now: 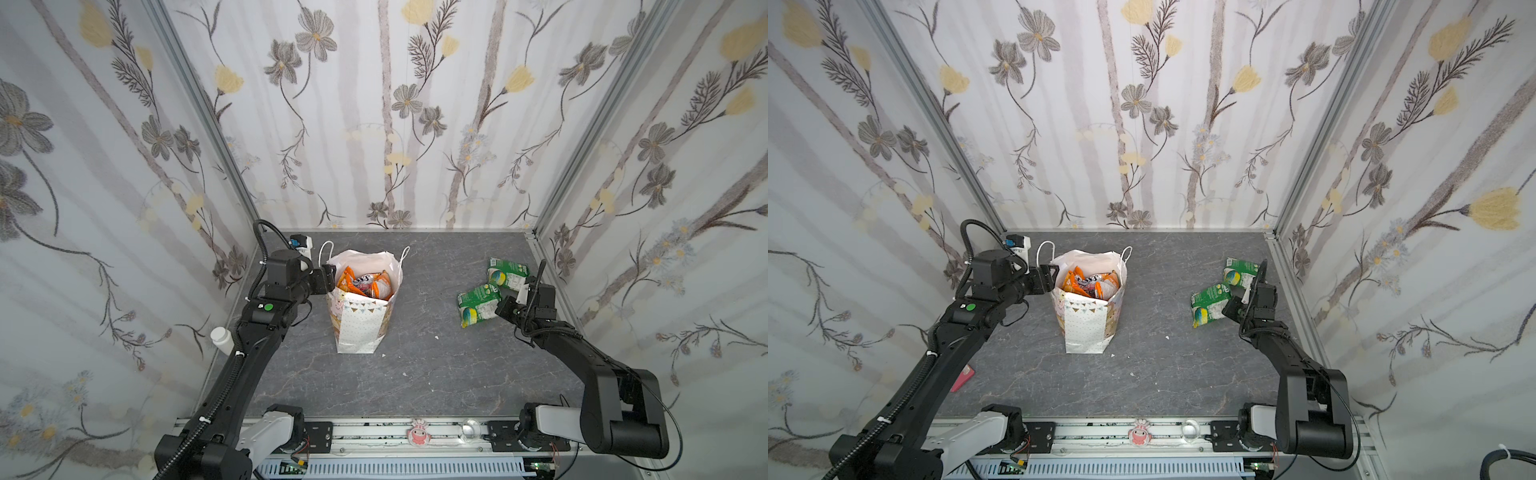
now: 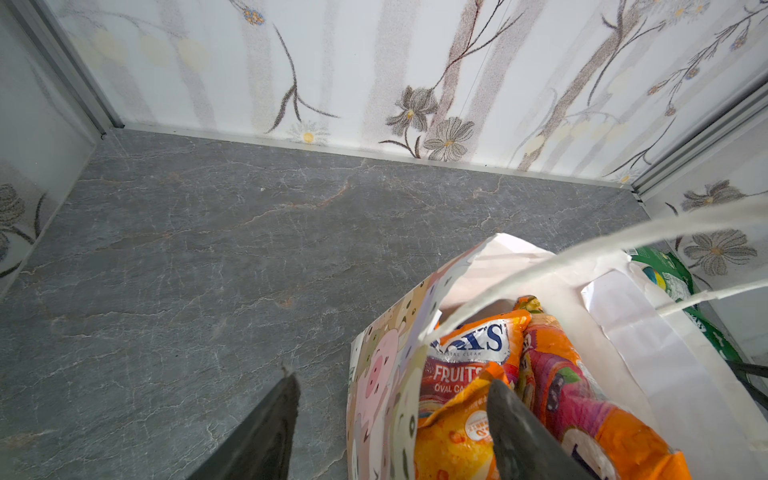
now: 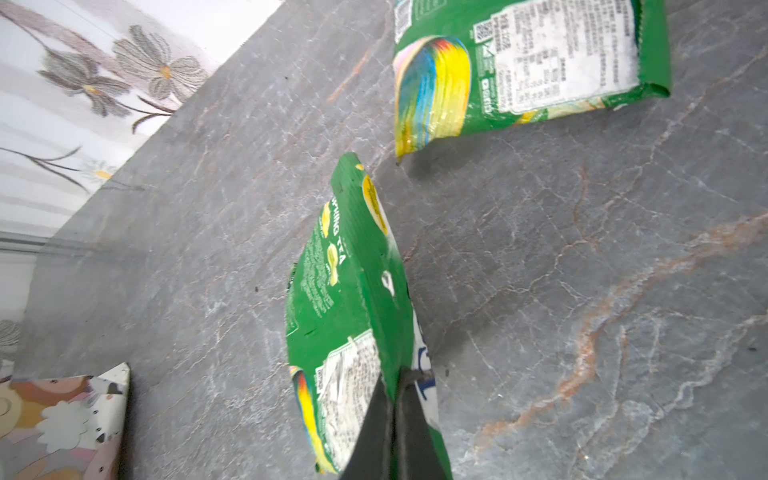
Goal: Place the snacks into the paper bag
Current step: 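Lift the green FOX'S packet off the table with the right gripper, then carry the green FOX'S packet with the right gripper over the paper bag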
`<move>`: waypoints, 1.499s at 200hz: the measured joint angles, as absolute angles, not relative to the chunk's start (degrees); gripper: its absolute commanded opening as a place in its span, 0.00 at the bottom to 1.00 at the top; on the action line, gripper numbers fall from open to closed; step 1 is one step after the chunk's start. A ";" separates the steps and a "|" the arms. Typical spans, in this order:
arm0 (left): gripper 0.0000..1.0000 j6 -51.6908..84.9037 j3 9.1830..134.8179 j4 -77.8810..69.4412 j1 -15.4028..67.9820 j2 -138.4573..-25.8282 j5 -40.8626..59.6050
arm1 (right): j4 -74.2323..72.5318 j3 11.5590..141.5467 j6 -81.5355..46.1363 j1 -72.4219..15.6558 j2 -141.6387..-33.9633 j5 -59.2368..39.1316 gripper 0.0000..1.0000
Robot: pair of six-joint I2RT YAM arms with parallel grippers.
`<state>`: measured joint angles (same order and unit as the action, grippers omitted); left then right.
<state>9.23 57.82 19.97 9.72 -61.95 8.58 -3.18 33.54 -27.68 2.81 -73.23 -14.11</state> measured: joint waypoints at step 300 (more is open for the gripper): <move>0.72 9.15 58.02 20.27 9.72 -62.17 3.51 | 5.15 64.31 -31.38 -23.86 -57.08 -18.90 0.00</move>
<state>9.15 58.02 20.27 9.72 -62.17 3.51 5.15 64.31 -31.38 -23.86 -57.08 -18.90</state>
